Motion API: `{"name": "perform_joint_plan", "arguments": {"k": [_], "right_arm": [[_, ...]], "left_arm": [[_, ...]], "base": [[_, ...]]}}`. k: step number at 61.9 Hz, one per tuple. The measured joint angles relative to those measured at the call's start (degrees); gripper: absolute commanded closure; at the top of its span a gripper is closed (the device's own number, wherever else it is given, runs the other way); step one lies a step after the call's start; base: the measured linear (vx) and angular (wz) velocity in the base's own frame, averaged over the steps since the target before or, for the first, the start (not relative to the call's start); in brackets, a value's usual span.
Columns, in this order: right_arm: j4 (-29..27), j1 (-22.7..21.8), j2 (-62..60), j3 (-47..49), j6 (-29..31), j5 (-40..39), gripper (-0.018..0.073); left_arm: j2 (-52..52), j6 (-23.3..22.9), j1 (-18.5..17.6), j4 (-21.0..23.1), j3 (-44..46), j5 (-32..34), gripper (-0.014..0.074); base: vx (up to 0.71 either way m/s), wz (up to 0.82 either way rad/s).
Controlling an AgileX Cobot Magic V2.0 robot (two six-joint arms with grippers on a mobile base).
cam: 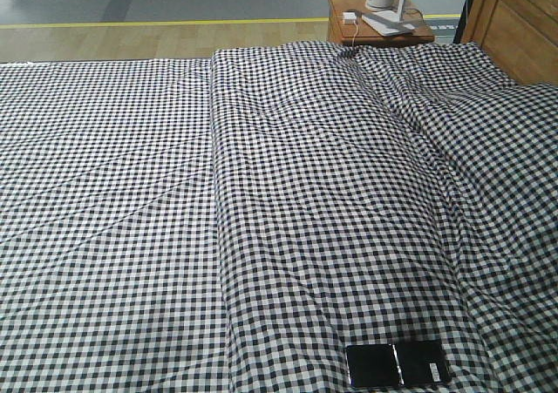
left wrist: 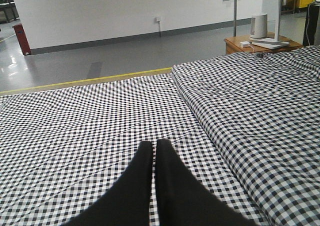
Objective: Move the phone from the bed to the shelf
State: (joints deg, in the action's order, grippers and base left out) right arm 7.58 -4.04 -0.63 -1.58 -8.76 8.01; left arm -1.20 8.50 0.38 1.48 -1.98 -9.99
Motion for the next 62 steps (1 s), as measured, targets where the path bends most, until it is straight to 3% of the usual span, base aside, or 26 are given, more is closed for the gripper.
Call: {"name": "perform_joint_plan", "arguments": {"k": [13,26,39,52,62], "right_arm": [[0.0,0.0,0.0,0.0,0.0,-3.05,0.0564],[0.0,0.0,0.0,0.17,0.13,-18.49,0.0564],[0.06,0.0,0.88,11.6,4.49,-22.82,0.0564],[0.11,0.0,12.03,28.5,7.25,-21.74,0.0559],[0.11,0.0,24.57,40.43,6.43,-12.68,0.0522]], "left_arm": [[0.0,0.0,0.0,0.0,0.0,0.0,0.0595],[0.0,0.0,0.0,0.0,0.0,0.0,0.0595],[0.0,0.0,0.0,0.0,0.0,0.0,0.0595],[0.0,0.0,0.0,0.0,0.0,0.0,0.0595],[0.0,0.0,0.0,0.0,0.0,0.0,0.0595]], "base": [[0.0,0.0],[0.0,0.0],[0.0,0.0],[0.0,0.0],[0.0,0.0]]}}
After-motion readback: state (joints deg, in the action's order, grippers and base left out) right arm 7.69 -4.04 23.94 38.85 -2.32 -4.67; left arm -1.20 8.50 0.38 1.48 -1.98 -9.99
